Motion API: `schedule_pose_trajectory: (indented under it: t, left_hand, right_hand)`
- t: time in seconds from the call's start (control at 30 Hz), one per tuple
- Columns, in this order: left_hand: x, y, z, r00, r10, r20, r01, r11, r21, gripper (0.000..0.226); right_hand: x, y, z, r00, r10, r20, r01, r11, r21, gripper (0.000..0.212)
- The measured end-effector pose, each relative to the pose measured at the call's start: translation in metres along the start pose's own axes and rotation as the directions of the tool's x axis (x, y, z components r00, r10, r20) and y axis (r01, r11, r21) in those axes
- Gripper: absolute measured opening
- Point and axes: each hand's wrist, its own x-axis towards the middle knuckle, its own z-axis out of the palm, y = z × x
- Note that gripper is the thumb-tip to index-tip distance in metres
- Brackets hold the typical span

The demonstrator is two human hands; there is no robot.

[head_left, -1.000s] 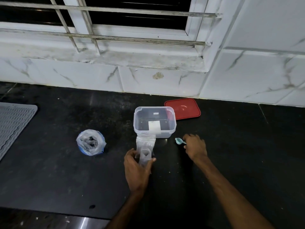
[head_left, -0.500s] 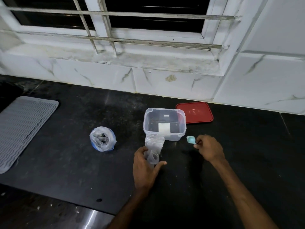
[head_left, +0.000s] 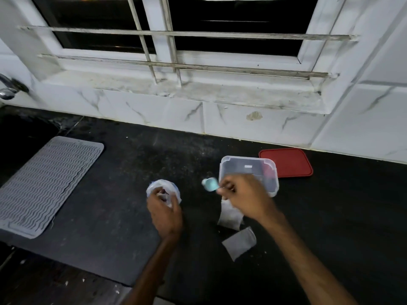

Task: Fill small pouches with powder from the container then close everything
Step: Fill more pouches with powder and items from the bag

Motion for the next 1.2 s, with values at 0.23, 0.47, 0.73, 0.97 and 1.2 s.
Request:
schedule_pose_trajectory:
  t: [0.23, 0.47, 0.73, 0.97, 1.2]
  left_hand:
    - [0.081, -0.046, -0.022, 0.965, -0.171, 0.201, 0.091, 0.931, 0.355, 0.075]
    - [0.116, -0.058, -0.01, 0.884, -0.261, 0.388, 0.074, 0.897, 0.435, 0.039]
    - [0.127, -0.053, -0.017, 0.858, -0.206, 0.47, 0.066, 0.952, 0.297, 0.026]
    - [0.129, -0.052, -0.014, 0.834, -0.175, 0.524, 0.031, 0.962, 0.272, 0.006]
    - [0.145, -0.058, -0.011, 0.731, -0.222, 0.645, 0.027, 0.954, 0.298, 0.021]
  right_hand:
    - [0.056, -0.069, 0.118, 0.98, -0.05, 0.193, 0.116, 0.93, -0.349, 0.027]
    - [0.102, -0.076, 0.151, 0.967, 0.132, 0.218, 0.005, 0.846, -0.534, 0.028]
    - [0.119, -0.082, 0.166, 0.964, 0.214, 0.156, -0.108, 0.855, -0.507, 0.027]
    - [0.12, -0.085, 0.171, 0.94, 0.179, 0.289, 0.025, 0.812, -0.583, 0.024]
    - [0.114, -0.072, 0.163, 0.95, 0.139, 0.278, 0.07, 0.776, -0.627, 0.027]
